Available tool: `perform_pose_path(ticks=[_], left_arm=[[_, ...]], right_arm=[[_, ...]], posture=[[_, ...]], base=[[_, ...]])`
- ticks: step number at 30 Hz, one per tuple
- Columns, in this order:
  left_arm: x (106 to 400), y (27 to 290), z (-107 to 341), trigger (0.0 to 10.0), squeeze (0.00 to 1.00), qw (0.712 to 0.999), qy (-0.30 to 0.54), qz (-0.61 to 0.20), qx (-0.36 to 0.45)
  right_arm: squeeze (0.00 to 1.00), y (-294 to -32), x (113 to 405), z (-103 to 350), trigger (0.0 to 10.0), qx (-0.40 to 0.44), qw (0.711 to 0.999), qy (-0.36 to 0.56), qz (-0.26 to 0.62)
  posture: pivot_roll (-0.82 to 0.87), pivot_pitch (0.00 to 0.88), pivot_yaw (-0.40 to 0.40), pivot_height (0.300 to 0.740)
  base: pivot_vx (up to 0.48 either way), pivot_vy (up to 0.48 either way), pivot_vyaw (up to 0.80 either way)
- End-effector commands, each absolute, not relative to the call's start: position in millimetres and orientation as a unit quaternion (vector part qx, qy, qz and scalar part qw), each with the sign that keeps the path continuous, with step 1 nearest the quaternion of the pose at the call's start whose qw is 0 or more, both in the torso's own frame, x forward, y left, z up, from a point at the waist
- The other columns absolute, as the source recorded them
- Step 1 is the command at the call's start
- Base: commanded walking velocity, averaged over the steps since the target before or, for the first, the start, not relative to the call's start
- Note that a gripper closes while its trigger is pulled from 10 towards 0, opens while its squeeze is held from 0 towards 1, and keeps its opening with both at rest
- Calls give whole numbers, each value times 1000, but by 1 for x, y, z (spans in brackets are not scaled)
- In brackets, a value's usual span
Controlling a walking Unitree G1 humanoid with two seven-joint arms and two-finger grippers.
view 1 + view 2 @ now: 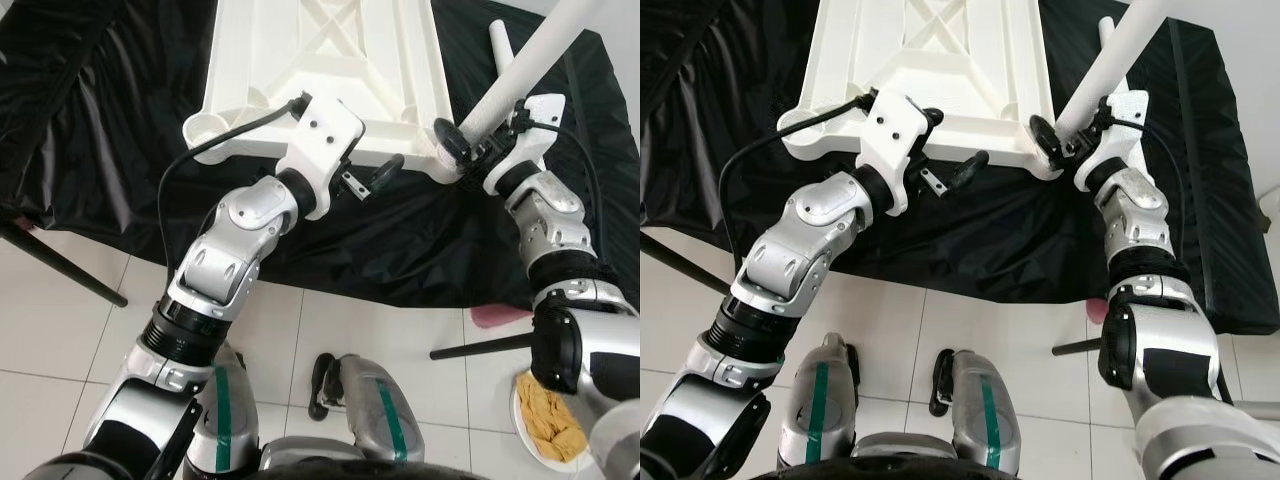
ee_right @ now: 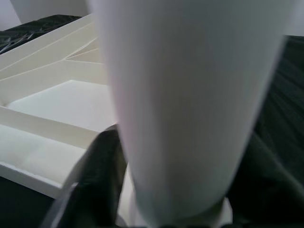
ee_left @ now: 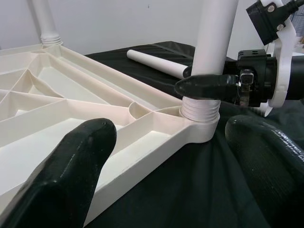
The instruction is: Building children table
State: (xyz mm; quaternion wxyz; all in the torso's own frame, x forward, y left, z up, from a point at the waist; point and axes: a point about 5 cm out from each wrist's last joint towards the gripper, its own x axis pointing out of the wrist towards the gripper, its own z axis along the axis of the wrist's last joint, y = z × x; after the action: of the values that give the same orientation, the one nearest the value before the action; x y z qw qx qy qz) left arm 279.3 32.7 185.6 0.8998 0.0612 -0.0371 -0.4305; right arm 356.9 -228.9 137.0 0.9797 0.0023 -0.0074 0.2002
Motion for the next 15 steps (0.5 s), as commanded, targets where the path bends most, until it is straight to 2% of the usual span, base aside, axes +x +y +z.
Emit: perform_pose_path(ticks=[1,11,15], left_arm=[[279,30,187,10000,0,891,-38,-448,63],[279,31,187,10000,0,892,-38,-446,63],[278,30,187,10000,0,891,-39,-448,62]], right_arm=[[0,-228,356,134,0,-3,977,2,212],[0,-229,355,135,0,1,975,-4,223],[0,-214,355,136,0,36,977,-36,206]], posture=[[133,27,-105,740],[132,33,-107,740],[126,37,-111,740]], base=[[0,0,0],[0,0,0],[0,0,0]])
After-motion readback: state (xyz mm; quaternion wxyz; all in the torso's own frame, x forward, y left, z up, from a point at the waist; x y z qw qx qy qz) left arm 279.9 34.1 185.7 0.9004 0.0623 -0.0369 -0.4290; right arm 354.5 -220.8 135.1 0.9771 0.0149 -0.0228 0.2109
